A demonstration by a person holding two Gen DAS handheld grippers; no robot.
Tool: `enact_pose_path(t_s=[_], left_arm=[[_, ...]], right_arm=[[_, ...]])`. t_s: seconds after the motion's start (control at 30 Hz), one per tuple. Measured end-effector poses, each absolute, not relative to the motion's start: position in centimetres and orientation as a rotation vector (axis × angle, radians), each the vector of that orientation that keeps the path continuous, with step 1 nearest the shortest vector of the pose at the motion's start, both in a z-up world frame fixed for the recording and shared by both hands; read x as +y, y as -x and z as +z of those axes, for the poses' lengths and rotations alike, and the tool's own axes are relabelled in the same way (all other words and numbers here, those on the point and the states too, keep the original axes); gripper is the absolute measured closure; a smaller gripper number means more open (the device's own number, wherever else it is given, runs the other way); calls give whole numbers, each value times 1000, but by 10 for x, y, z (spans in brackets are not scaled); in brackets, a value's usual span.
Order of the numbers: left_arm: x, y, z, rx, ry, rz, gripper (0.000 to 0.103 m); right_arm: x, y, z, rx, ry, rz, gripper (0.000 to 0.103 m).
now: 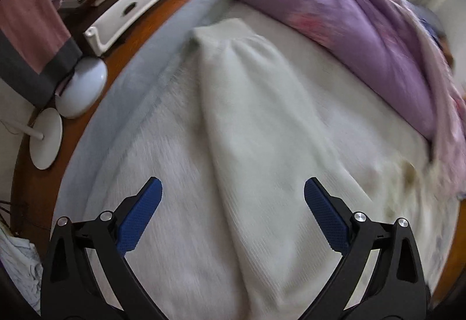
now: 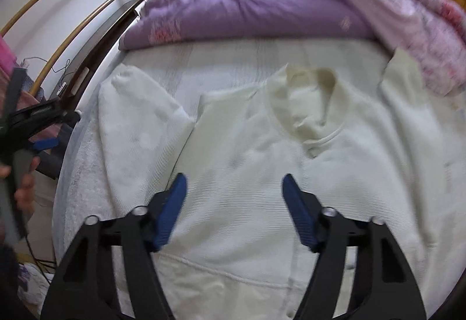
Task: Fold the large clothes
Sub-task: 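Move both tools down toward the white jacket's sleeves, then grasp a sleeve cuff with the left gripper and fold it across the jacket body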
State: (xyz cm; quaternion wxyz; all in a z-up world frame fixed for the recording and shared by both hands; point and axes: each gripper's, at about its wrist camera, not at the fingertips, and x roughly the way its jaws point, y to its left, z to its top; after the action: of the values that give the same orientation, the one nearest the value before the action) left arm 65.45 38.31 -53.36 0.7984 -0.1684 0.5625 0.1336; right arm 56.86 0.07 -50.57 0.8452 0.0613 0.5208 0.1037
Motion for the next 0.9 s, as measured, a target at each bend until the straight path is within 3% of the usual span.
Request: enact_pose_path(t_s=[0.07,0.13,0.47,0.5,0.57,0.6,0.67,0.7,0.77,0.8,0.83,0.9], left_arm=[[400,-677,-554,1198,353,292,10],[413,-699,-571,1192,344,286,25],[442,-766,-629,1212,388,352,38],[442,-769,-631,1221,372,361,43],[442,-772,-630,1207,330,379,68],[442,-771,-627,1198,325,373,97],[448,-760,-608,1140,378,347,99],[451,-749,-592,1099,392,344,99],[459,-720,-552,1008,382,368,99],[463,-701,-531,957,382,377,99],[466,-683,-513,915,384,391,99],[469,-648,-476,851,365,424,99]], right_arm=[[5,-574,-523,1097,-142,221,48],[9,-578,-541,1097,-149,221,48],[23,-586,-594,1117,-204,270,48],[25,-586,-596,1122,-207,282,48],[28,-584,-600,1130,-206,294,48],[31,-583,-602,1137,-204,304,48],[38,-580,-603,1149,-213,343,49],[42,-579,-602,1154,-212,368,52],[55,-573,-599,1153,-214,447,74],[61,-571,-599,1159,-217,483,78],[71,-569,-600,1171,-219,518,88],[82,-566,-605,1193,-220,550,92]])
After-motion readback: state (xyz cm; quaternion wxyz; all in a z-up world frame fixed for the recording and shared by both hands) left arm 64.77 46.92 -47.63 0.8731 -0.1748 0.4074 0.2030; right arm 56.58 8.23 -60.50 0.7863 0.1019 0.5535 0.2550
